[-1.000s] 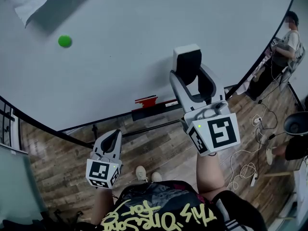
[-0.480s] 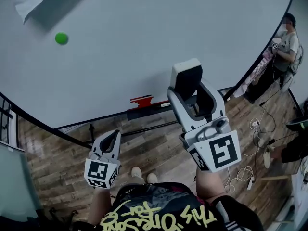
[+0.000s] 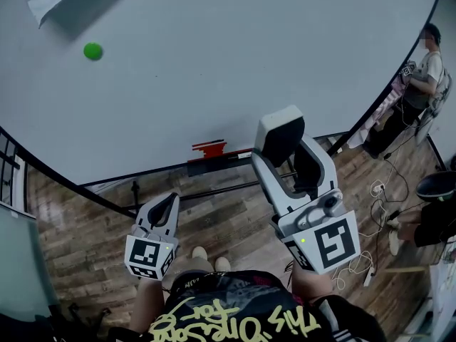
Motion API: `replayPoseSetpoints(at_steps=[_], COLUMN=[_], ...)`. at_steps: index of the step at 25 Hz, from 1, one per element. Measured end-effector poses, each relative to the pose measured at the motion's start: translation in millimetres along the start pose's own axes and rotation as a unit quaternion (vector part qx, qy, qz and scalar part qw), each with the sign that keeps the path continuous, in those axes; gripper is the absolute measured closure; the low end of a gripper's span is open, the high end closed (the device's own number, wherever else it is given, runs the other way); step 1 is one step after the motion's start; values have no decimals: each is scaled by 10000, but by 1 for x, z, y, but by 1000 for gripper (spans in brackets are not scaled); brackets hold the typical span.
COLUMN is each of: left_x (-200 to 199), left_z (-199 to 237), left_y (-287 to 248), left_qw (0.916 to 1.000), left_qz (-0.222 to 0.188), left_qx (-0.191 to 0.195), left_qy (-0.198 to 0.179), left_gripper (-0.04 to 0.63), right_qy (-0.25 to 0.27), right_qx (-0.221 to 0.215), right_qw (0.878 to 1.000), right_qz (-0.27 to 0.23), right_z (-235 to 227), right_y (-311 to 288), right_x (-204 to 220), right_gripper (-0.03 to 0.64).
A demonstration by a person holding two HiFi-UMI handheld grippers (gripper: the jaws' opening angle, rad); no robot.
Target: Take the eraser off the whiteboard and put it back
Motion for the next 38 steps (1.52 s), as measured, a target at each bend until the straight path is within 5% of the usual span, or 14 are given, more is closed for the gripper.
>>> replayPoseSetpoints(at_steps=[38], left_x=[-4], left_z=[5], left_y=[17], left_qw=[9991], left_qz=[-91], left_qx=[-415], left_qy=[61], left_gripper=[588], right_qy=[-101], right_qx=[-126], right_qw=[9997], right_qz=[-182], right_z=[-4], right_y=[-29], right_x=[0], right_gripper=[377])
Point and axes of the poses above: the fingertips, and each gripper's own axes: y backward along the fingers, z to its left, x out of its underside, the point moved 9 cm from there along y, backward along the fingers, and after that the axes turned 7 degrees about x, right-handed, at the moved point
